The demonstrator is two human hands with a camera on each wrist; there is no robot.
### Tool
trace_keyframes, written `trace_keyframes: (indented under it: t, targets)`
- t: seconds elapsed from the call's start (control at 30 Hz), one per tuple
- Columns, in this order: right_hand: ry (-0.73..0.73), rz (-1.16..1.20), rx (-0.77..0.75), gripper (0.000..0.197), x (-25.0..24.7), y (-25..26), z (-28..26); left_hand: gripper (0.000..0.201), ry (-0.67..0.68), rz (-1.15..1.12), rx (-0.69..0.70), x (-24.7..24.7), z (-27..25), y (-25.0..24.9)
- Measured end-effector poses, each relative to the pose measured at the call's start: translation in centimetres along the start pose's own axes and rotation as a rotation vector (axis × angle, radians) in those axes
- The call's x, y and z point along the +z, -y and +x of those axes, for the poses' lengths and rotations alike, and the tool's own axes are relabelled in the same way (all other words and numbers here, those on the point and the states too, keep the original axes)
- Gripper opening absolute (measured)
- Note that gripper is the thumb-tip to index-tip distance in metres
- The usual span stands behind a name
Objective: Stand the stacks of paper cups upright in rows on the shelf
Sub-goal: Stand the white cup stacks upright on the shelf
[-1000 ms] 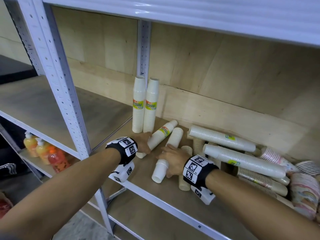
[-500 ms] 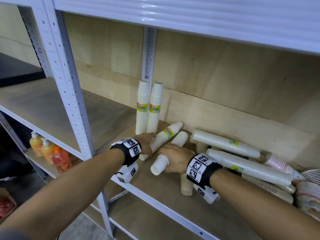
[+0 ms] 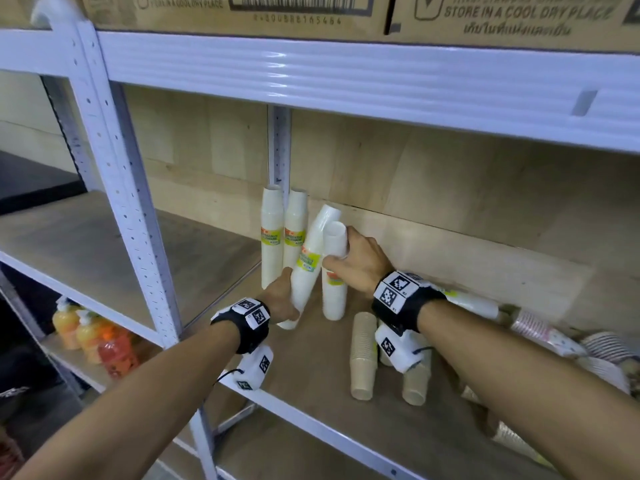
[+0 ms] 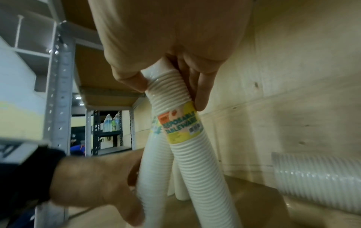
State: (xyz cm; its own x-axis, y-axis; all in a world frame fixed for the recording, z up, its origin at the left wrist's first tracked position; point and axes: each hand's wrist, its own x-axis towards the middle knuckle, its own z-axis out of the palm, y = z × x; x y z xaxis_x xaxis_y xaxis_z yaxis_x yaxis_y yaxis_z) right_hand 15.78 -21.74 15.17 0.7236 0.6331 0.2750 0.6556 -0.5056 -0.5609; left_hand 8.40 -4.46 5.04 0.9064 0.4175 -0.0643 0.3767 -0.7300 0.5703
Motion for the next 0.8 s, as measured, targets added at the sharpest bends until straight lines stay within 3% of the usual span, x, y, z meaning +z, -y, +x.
trace_keyframes:
  t: [0.2, 0.4, 0.6, 0.8]
  targets:
    - [-0.091, 0.154, 0.134, 0.044, -0.2, 0.5, 0.9, 0.083, -0.043, -0.179, 0.011, 1.3, -0.2, 0.1]
    - [-0.062, 0.190, 0.188, 0.045, 0.8, 0.1, 1.1, 0.082, -0.059, -0.208, 0.014, 2.1, -0.5, 0.6]
    - [-0.056, 0.206, 0.185, 0.041, 0.7, 0.2, 1.6, 0.080, -0.018, -0.300, 0.006, 1.3, -0.2, 0.4]
    - [-0.090, 0.232, 0.115, 0.039, -0.6, 0.7, 2.7, 0.087, -0.021, -0.336, 0.138, -3.4, 0.3, -1.7]
